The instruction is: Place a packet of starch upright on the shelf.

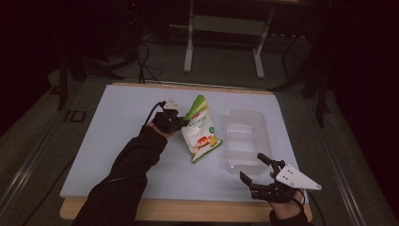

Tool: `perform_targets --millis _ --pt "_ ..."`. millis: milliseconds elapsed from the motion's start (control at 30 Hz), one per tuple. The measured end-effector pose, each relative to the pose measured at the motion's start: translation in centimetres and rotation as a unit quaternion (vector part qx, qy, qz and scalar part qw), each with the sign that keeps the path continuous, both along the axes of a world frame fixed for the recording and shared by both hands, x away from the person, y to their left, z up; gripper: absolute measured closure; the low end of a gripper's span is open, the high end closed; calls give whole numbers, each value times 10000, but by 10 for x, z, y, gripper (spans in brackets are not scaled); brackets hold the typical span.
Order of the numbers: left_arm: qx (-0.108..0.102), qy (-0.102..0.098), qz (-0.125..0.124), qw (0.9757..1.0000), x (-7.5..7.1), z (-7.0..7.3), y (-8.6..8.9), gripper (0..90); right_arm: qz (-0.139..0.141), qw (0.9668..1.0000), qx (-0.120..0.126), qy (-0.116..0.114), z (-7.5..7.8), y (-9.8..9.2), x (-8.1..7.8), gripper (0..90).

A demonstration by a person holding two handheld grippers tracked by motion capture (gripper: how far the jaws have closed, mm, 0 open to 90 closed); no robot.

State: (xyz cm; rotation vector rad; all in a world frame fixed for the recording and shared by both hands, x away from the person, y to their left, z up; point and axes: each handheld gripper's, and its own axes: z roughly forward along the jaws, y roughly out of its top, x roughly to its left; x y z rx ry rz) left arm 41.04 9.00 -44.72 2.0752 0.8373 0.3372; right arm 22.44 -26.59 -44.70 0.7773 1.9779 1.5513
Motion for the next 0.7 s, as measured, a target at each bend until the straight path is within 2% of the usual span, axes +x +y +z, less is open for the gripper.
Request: perform_targets --millis 300,400,433,500,700 --pt "-41 -320 -176 9993 -15 16 -16 834 -22 10000 -25 -41 0 -1 0 135" --pt "-59 -399 -339 9986 -21 24 -19 835 -34 10000 -10 -45 1 -2 0 135" --pt "-2 -460 -395 9982 -23 26 -20 835 -37 10000 2 -39 1 -2 0 135" --pt "16 -445 -490 9978 -26 31 -19 835 -37 10000 22 -31 1 -2 0 135" --pt "239 -561 -711 9956 -38 44 -10 835 -26 10000 18 -73 2 -3 -1 141"
